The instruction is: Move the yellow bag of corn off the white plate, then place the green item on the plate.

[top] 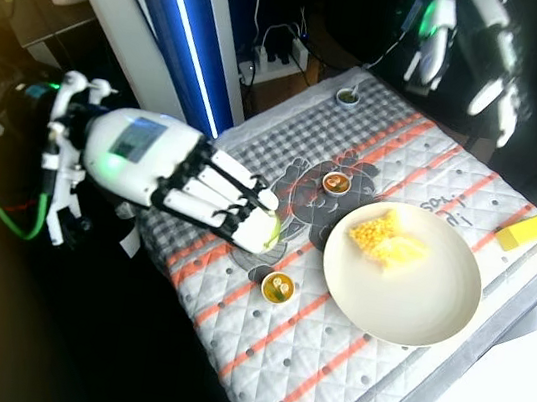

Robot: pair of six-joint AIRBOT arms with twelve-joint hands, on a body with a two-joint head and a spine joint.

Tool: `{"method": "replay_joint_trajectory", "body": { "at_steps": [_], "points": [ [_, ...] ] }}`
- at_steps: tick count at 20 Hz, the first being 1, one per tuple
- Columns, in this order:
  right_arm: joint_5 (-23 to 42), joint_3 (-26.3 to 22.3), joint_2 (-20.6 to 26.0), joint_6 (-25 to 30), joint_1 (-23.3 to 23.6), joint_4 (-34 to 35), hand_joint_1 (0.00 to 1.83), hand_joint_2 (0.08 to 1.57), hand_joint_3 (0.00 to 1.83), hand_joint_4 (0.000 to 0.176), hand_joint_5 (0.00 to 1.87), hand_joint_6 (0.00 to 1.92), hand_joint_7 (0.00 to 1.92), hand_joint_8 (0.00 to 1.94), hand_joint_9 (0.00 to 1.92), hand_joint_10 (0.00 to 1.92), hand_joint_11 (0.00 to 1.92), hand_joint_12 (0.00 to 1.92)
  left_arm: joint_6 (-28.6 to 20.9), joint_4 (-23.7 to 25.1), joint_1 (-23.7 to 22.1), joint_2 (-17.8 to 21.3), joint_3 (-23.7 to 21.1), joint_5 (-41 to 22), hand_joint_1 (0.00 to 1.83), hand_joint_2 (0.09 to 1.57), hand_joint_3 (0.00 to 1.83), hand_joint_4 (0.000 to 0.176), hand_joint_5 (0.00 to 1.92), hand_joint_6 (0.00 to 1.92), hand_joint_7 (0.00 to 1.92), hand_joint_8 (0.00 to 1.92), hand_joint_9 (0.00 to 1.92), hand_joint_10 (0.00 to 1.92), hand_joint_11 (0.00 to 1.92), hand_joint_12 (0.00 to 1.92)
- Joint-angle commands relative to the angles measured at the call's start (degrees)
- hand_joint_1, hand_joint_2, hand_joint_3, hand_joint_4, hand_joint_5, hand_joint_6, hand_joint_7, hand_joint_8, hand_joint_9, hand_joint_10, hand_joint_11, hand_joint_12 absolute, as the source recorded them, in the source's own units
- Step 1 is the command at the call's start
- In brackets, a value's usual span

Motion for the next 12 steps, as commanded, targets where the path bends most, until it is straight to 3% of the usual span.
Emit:
{"method": "replay_joint_trajectory", "body": {
  "at_steps": [1,2,3,6,7,8,11,12],
  "points": [
    [4.7,0.0,0.0,-1.2,1.3,-0.2,0.29,1.32,0.01,0.0,0.0,0.0,0.0,0.0,0.0,0.0,0.0,0.44,1.0,0.0,-1.4,-0.4,0.4,-4.3,0.44,1.37,0.0,0.017,0.01,0.0,0.0,0.0,0.0,0.0,0.0,0.02],
    [3.4,-0.1,-0.2,-2.6,2.1,-0.5,0.29,1.32,0.0,0.0,0.0,0.0,0.0,0.0,0.0,0.0,0.0,0.32,3.3,0.2,-2.5,-0.7,0.3,-2.5,0.41,1.36,0.0,0.024,0.0,0.0,0.0,0.0,0.0,0.0,0.0,0.0],
    [3.2,-0.1,-0.2,-2.9,2.5,-0.6,0.27,1.31,0.0,0.0,0.0,0.0,0.0,0.0,0.0,0.0,0.0,0.38,4.4,0.4,-3.0,-0.8,0.3,-1.6,0.41,1.33,0.0,0.044,0.0,0.0,0.0,0.0,0.0,0.0,0.0,0.0],
    [3.2,-0.1,-0.2,-3.2,3.1,-0.6,0.3,1.3,0.0,0.0,0.0,0.0,0.0,0.0,0.0,0.0,0.0,0.3,6.1,2.2,-6.3,-2.6,1.6,3.4,0.58,1.26,0.0,0.012,0.0,0.0,0.0,0.0,0.0,0.0,0.0,0.0],
    [3.3,-0.1,-0.2,-3.2,3.1,-0.6,0.31,1.29,0.0,0.0,0.0,0.0,0.0,0.0,0.0,0.0,0.0,0.26,6.5,2.7,-7.3,-3.4,2.3,5.2,0.65,1.23,0.0,0.026,0.0,0.0,0.0,0.0,0.0,0.0,0.0,0.0],
    [3.3,-0.1,-0.2,-3.2,3.1,-0.6,0.34,1.29,0.0,0.0,0.0,0.0,0.0,0.0,0.0,0.0,0.0,0.39,7.6,3.0,-9.1,-4.9,3.6,8.1,0.7,1.21,0.0,0.041,0.0,0.0,0.0,0.0,0.0,0.0,0.0,0.0],
    [3.4,-0.2,-0.3,-3.2,3.1,-0.6,0.32,1.3,0.0,0.0,0.0,0.0,0.0,0.0,0.0,0.0,0.0,0.15,10.2,3.0,-11.4,-8.6,6.8,14.5,0.73,1.2,0.0,0.07,0.07,0.03,0.01,0.0,0.0,0.0,0.03,0.02],
    [3.5,-0.2,-0.4,-3.2,3.1,-0.6,0.32,1.3,0.0,0.0,0.0,0.0,0.0,0.0,0.0,0.0,0.0,0.18,12.0,3.0,-12.5,-10.4,8.2,17.3,0.73,1.18,0.03,0.079,0.09,0.02,0.04,0.0,0.0,0.0,0.01,0.3]
  ]
}}
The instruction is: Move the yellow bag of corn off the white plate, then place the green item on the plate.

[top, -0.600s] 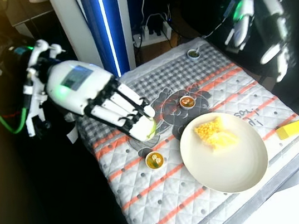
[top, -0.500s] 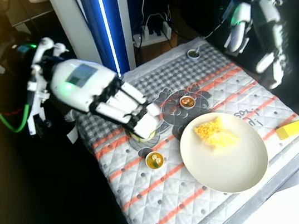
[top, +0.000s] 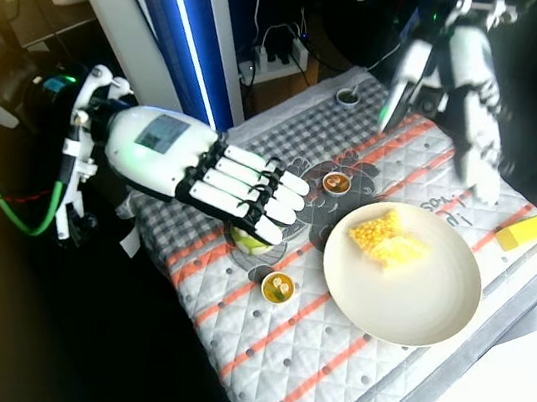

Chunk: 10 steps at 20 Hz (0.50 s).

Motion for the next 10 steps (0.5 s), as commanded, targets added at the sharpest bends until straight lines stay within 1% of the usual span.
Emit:
{"method": "replay_joint_trajectory", "body": {
  "at_steps": [1,2,3,4,5,6,7,8,9,10],
  "points": [
    [7.0,-0.2,-0.1,-0.3,0.8,-0.3,0.33,1.3,0.0,0.0,0.0,0.0,0.0,0.0,0.0,0.0,0.0,0.31,2.6,-1.7,-1.4,-1.2,0.9,-2.8,0.72,1.19,0.02,0.086,0.1,0.02,0.05,0.0,0.0,0.0,0.0,0.49],
    [7.0,-0.2,-0.1,-0.3,0.8,-0.3,0.31,1.31,0.0,0.0,0.0,0.0,0.0,0.0,0.0,0.0,0.0,0.45,4.3,-3.1,-1.7,-2.4,1.9,-1.6,0.73,1.18,0.01,0.098,0.11,0.01,0.09,0.01,0.05,0.02,0.0,0.66],
    [7.1,-0.3,-0.2,-0.3,0.8,-0.3,0.3,1.31,0.0,0.0,0.0,0.0,0.0,0.0,0.0,0.0,0.0,0.47,6.1,-4.3,-1.7,-3.9,3.2,-0.3,0.77,1.14,0.0,0.109,0.14,0.02,0.13,0.01,0.07,0.03,0.0,0.61],
    [7.2,-0.3,-0.1,-0.2,0.8,-0.3,0.27,1.31,0.0,0.0,0.0,0.0,0.0,0.0,0.0,0.0,0.0,0.48,7.9,-5.2,-1.9,-5.0,4.2,1.2,0.84,1.1,0.0,0.1,0.19,0.02,0.18,0.02,0.13,0.05,0.0,0.69],
    [7.2,-0.3,-0.1,-0.1,0.8,-0.3,0.25,1.32,0.0,0.0,0.0,0.0,0.0,0.0,0.0,0.0,0.0,0.49,10.5,-7.0,-2.2,-6.4,5.5,3.0,0.85,1.09,0.0,0.104,0.19,0.02,0.19,0.02,0.15,0.05,0.0,0.71],
    [7.3,-0.3,-0.1,-0.1,0.7,-0.3,0.23,1.32,0.0,0.0,0.0,0.0,0.0,0.0,0.02,0.01,0.0,0.66,13.2,-9.2,-2.3,-8.2,7.4,5.0,0.87,1.07,0.0,0.104,0.2,0.02,0.2,0.02,0.18,0.06,0.0,0.81],
    [7.3,-0.3,-0.2,-0.1,0.7,-0.3,0.22,1.33,0.0,0.0,0.0,0.0,0.0,0.0,0.02,0.01,0.0,0.7,13.2,-9.2,-2.3,-9.2,8.5,5.9,0.87,1.07,0.0,0.109,0.21,0.01,0.22,0.02,0.2,0.07,0.0,0.92],
    [7.3,-0.3,-0.2,-0.1,0.6,-0.3,0.21,1.34,0.01,0.0,0.0,0.0,0.0,0.0,0.02,0.01,0.0,0.7,13.2,-9.3,-2.1,-10.3,9.7,6.9,0.9,1.06,0.0,0.124,0.23,0.02,0.23,0.01,0.2,0.07,0.0,1.02],
    [7.3,-0.4,-0.2,0.0,0.6,-0.3,0.19,1.35,0.01,0.0,0.0,0.0,0.0,0.0,0.02,0.01,0.0,0.7,13.2,-9.5,-2.0,-11.3,10.8,7.7,0.93,1.05,0.0,0.129,0.25,0.02,0.23,0.01,0.21,0.08,0.0,1.1],
    [7.3,-0.4,-0.2,0.1,0.5,-0.3,0.19,1.34,0.0,0.0,0.0,0.0,0.0,0.0,0.01,0.0,0.0,0.6,13.2,-10.0,-1.7,-12.4,12.0,8.5,0.9,1.06,0.0,0.108,0.28,0.03,0.24,0.01,0.2,0.08,0.0,1.11]
  ]
}}
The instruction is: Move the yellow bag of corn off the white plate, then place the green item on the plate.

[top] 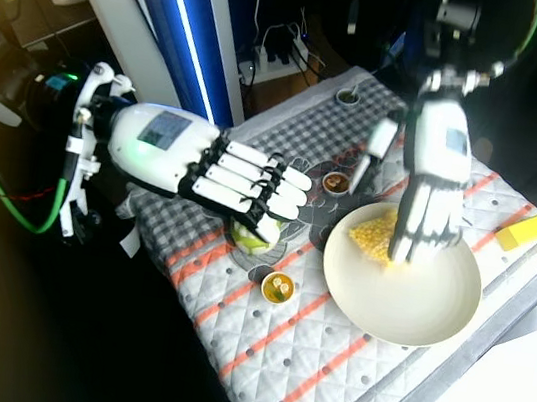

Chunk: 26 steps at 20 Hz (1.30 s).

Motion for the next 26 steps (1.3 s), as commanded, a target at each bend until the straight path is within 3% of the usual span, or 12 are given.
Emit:
{"method": "replay_joint_trajectory", "body": {
  "at_steps": [1,2,3,4,6,7,8,10,11,12,20,26],
  "points": [
    [7.1,0.0,-0.1,0.1,0.5,-0.3,0.2,1.35,0.0,0.0,0.0,0.0,0.0,0.0,0.0,0.0,0.0,0.52,-0.3,-0.5,-0.3,-0.8,0.5,-4.0,0.89,1.06,0.0,0.097,0.3,0.03,0.25,0.01,0.22,0.09,0.0,1.15],
    [7.2,0.0,0.0,0.1,0.5,-0.3,0.24,1.33,0.0,0.012,0.0,0.0,0.0,0.0,0.0,0.0,0.0,0.45,-0.3,-0.7,-0.2,-1.5,1.3,-3.5,0.83,1.09,0.01,0.081,0.34,0.03,0.3,0.03,0.26,0.11,0.0,1.29],
    [7.2,0.0,0.0,0.2,0.4,-0.3,0.27,1.33,0.0,0.0,0.0,0.0,0.0,0.0,0.0,0.0,0.0,0.47,-0.3,-0.9,0.1,-1.9,1.7,-3.2,0.8,1.12,0.0,0.067,0.41,0.03,0.37,0.02,0.29,0.24,0.0,1.45],
    [7.2,0.0,0.0,0.3,0.4,-0.3,0.29,1.33,0.0,0.0,0.0,0.0,0.0,0.0,0.0,0.0,0.0,0.47,-0.3,-1.2,0.3,-1.9,1.7,-3.2,0.88,1.11,0.0,0.048,0.54,0.12,0.45,0.18,0.21,0.78,0.0,1.65],
    [7.4,0.0,0.0,0.6,0.3,-0.3,0.26,1.33,0.0,0.0,0.0,0.0,0.0,0.0,0.0,0.0,0.0,0.57,-0.3,-2.3,0.5,-1.8,1.8,-3.3,0.99,1.22,0.01,0.0,0.67,1.25,0.32,1.41,0.28,1.67,0.25,1.89],
    [7.4,0.0,0.0,0.7,0.2,-0.3,0.26,1.34,0.0,0.0,0.0,0.0,0.0,0.0,0.0,0.0,0.0,0.54,-0.3,-2.5,0.6,-1.8,1.9,-3.4,1.02,1.26,0.01,0.0,0.67,1.44,0.3,1.68,0.32,1.86,0.34,1.92],
    [7.5,0.1,0.0,0.9,0.1,-0.3,0.25,1.34,0.0,0.0,0.0,0.0,0.0,0.0,0.0,0.0,0.0,0.52,-0.3,-2.5,0.6,-1.8,1.9,-3.4,1.08,1.29,0.03,0.0,0.65,1.49,0.55,1.65,0.46,1.9,0.52,1.92],
    [7.6,0.1,0.0,1.2,0.1,-0.3,0.25,1.35,0.0,0.0,0.0,0.0,0.0,0.0,0.0,0.0,0.0,0.52,-0.3,-2.8,0.7,-1.8,2.0,-3.5,1.09,1.31,0.03,0.028,0.61,1.59,0.62,1.63,0.59,1.92,0.72,1.92],
    [7.7,0.2,0.0,1.3,0.0,-0.3,0.25,1.34,0.0,0.0,0.0,0.0,0.0,0.0,0.0,0.0,0.0,0.52,-0.3,-2.8,0.7,-1.8,2.0,-3.7,1.09,1.31,0.03,0.027,0.59,1.61,0.63,1.62,0.7,1.92,0.86,1.92],
    [7.8,0.2,0.0,1.4,-0.1,-0.3,0.25,1.36,0.0,0.0,0.0,0.0,0.0,0.0,0.0,0.0,0.0,0.57,-0.3,-3.4,0.6,-1.5,1.7,-4.4,1.27,1.16,0.0,0.0,0.59,1.86,0.64,1.86,0.83,1.92,1.02,1.92],
    [8.2,0.2,0.1,2.7,-0.4,-0.3,0.27,1.36,0.0,0.0,0.0,0.0,0.0,0.0,0.01,0.0,0.0,0.53,-2.0,-2.0,-0.5,10.8,-10.5,-16.9,1.41,1.15,0.0,0.0,0.89,1.92,1.06,1.92,1.19,1.92,1.32,1.92],
    [8.9,0.1,0.5,3.9,-1.0,-0.3,0.32,1.34,0.0,0.0,0.0,0.0,0.0,0.0,0.03,0.0,0.0,0.71,-21.8,10.0,7.9,23.3,-21.7,-32.5,1.33,1.15,0.0,0.0,0.91,1.92,1.06,1.92,1.14,1.92,1.25,1.92]
  ]
}}
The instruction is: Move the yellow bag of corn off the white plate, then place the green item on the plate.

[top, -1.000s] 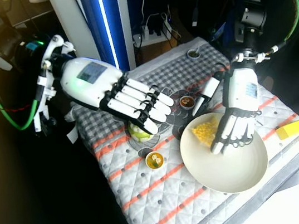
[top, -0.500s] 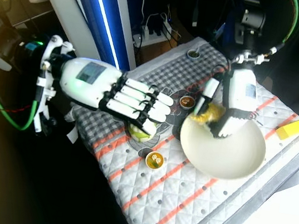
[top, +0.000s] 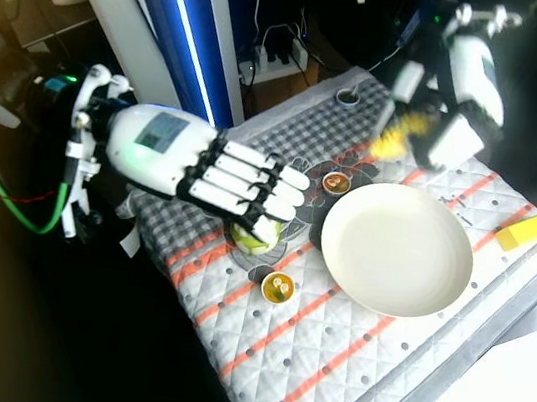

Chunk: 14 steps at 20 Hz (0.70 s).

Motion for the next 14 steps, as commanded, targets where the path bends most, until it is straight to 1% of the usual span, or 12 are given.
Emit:
{"method": "replay_joint_trajectory", "body": {
  "at_steps": [1,4,5,6,7,8,9,10,11,12,13,14],
  "points": [
    [7.2,0.0,0.1,0.0,0.5,-0.3,0.34,1.35,0.0,0.0,0.0,0.0,0.0,0.0,0.04,0.01,0.0,0.71,-2.4,0.4,0.7,1.3,-0.9,-10.9,1.35,1.15,0.0,0.0,0.88,1.92,1.08,1.92,1.19,1.92,1.3,1.92],
    [7.2,-0.1,0.1,0.5,0.5,-0.3,0.36,1.36,0.0,0.0,0.0,0.0,0.0,0.0,0.04,0.0,0.0,0.7,-5.5,1.6,10.5,7.1,-8.2,-19.1,1.4,1.11,0.0,0.0,0.87,1.92,1.17,1.92,1.35,1.92,1.46,1.92],
    [7.2,-0.2,0.1,0.5,0.5,-0.3,0.36,1.36,0.0,0.0,0.0,0.0,0.0,0.0,0.04,0.0,0.0,0.7,-5.6,1.6,11.2,7.3,-8.6,-19.5,1.4,1.11,0.0,0.0,0.87,1.92,1.17,1.92,1.35,1.92,1.46,1.92],
    [7.2,-0.2,0.1,0.7,0.5,-0.3,0.36,1.36,0.0,0.0,0.0,0.0,0.0,0.0,0.02,0.0,0.0,0.69,-6.4,1.6,13.6,7.7,-9.5,-20.9,1.38,1.1,0.0,0.0,0.84,1.92,1.04,1.92,1.25,1.92,1.38,1.92],
    [7.2,-0.2,0.1,0.8,0.5,-0.3,0.36,1.37,0.0,0.0,0.0,0.0,0.0,0.0,0.04,0.01,0.0,0.76,-8.5,1.6,15.8,7.7,-9.8,-21.8,1.37,1.1,0.0,0.0,0.79,1.92,0.93,1.92,1.14,1.92,1.3,1.92],
    [7.2,-0.2,0.1,0.8,0.5,-0.3,0.3,1.37,0.0,0.0,0.0,0.0,0.0,0.0,0.04,0.01,0.0,0.77,-9.9,1.6,17.0,7.6,-9.7,-21.9,1.17,1.24,0.04,0.0,0.63,1.55,0.76,1.67,0.76,1.88,0.88,1.92],
    [7.2,-0.2,0.2,0.8,0.5,-0.3,0.26,1.35,0.0,0.0,0.0,0.0,0.0,0.0,0.06,0.01,0.0,0.78,-10.4,1.6,17.7,7.4,-9.8,-21.7,1.11,1.3,0.02,0.0,0.57,1.51,0.69,1.65,0.56,1.84,0.62,1.92],
    [7.2,-0.2,0.2,0.8,0.5,-0.3,0.24,1.35,0.0,0.0,0.0,0.0,0.0,0.0,0.08,0.02,0.0,0.85,-10.4,1.6,18.1,7.2,-9.8,-21.3,0.86,1.26,0.0,0.0,0.29,1.16,0.37,1.21,0.27,1.41,0.14,1.75],
    [7.2,-0.2,0.3,0.8,0.5,-0.3,0.22,1.34,0.0,0.0,0.0,0.0,0.0,0.0,0.08,0.02,0.0,0.86,-10.4,1.6,18.2,6.8,-9.8,-20.4,0.8,1.24,0.0,0.0,0.24,0.87,0.33,0.79,0.19,1.04,0.03,1.56],
    [7.2,-0.2,0.3,0.8,0.5,-0.3,0.22,1.33,0.0,0.0,0.0,0.0,0.0,0.0,0.07,0.02,0.0,0.87,-10.4,1.8,18.3,6.4,-9.7,-19.7,0.71,1.26,0.0,0.0,0.21,0.53,0.28,0.37,0.1,0.68,0.0,1.19],
    [7.2,-0.2,0.3,0.8,0.5,-0.3,0.22,1.33,0.0,0.0,0.0,0.0,0.0,0.0,0.08,0.01,0.0,0.89,-10.4,1.9,18.4,6.3,-9.7,-19.4,0.6,1.27,0.0,0.0,0.21,0.28,0.27,0.13,0.1,0.48,0.0,1.05],
    [7.2,-0.2,0.3,0.8,0.5,-0.3,0.24,1.32,0.0,0.0,0.0,0.0,0.0,0.0,0.07,0.01,0.0,0.9,-10.4,1.9,18.5,6.2,-9.8,-19.3,0.61,1.24,0.0,0.0,0.25,0.12,0.27,0.04,0.1,0.35,0.0,1.02]
  ]
}}
